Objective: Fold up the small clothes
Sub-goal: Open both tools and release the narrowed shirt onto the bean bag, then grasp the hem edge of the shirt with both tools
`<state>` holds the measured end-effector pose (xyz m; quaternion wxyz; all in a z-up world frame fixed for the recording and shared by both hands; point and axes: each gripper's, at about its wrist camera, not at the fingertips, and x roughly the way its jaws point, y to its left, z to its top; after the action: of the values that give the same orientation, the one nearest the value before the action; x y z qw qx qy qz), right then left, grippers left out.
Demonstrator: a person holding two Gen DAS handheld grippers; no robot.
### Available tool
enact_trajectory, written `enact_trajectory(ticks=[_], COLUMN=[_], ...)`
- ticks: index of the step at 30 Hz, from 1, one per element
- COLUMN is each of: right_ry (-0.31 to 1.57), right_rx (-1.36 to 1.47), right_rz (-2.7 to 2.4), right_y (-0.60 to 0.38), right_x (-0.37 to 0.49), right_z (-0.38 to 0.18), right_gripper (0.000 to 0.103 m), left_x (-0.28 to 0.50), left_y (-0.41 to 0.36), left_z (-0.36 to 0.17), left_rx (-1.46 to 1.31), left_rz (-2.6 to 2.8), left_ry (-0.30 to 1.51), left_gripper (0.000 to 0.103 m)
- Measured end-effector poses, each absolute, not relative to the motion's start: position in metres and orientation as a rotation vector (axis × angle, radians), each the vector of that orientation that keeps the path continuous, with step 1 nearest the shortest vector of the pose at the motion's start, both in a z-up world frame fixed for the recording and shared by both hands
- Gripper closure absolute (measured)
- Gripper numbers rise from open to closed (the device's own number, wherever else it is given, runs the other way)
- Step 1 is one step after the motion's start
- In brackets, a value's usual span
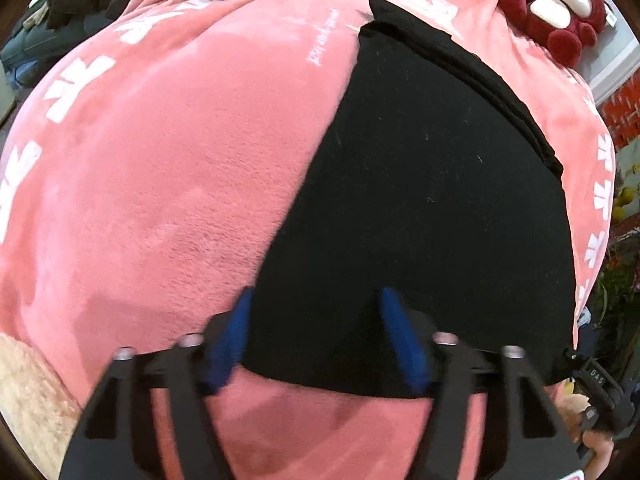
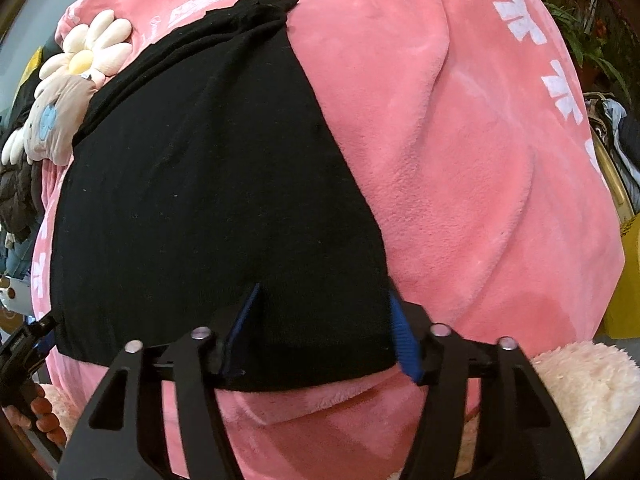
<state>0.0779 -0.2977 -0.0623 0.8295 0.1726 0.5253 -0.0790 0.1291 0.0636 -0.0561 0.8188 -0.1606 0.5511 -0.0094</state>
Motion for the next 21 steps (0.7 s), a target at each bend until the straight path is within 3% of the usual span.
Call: enact_trajectory(ticks=[4, 6, 8, 12, 13, 15, 16, 17, 21], right_ry=[1.084, 1.061, 1.053, 1.048, 1.06, 1.087, 1.086, 1.09, 1.072], right_rx=[0.382, 0.39, 0.406, 0.434, 0.436, 0.423, 0.432, 0.465, 0.467], right_rz=[-0.173, -0.174, -0.169, -0.157, -0.145, -0.151, -0.142, -0.113, -0.073], right_y=[-0.301, -0.302, -0.304, -0.306, -0.306, -0.304, -0.303, -0.304, -0.304], right_x=[0.073, 0.071, 0.071, 0.07, 0.071, 0.073, 0.073, 0.073, 0.069], right_z=[-0.057, -0.053, -0.052, -0.054, -0.056, -0.059, -0.057, -0.055, -0.037], right_gripper=[0.049, 0.049, 0.048, 0.048, 0.054, 0.073, 0.095, 0.098, 0.099], left_x=[0.124, 0.123, 0.127, 0.135, 0.135, 0.135, 0.136, 0.136, 0.134], left_y=[0.071, 0.073, 0.071, 0.061, 0.06, 0.06, 0.06, 0.062, 0.073], left_z=[-0.054, -0.055, -0.054, -0.056, -0.056, -0.054, -0.052, -0.052, -0.04], left_rx=[-0.392, -0.402, -0.408, -0.391, -0.394, -0.379, -0.377, -0.393, -0.495], left_rz=[-0.025, 0.0, -0.003, 0.025, 0.014, -0.004, -0.019, -0.044, -0.109], left_ry=[1.186, 1.188, 1.188, 1.185, 1.174, 1.169, 1.171, 1.181, 1.195], left_gripper=[0.051, 0.044, 0.028, 0.027, 0.029, 0.047, 0.071, 0.1, 0.099])
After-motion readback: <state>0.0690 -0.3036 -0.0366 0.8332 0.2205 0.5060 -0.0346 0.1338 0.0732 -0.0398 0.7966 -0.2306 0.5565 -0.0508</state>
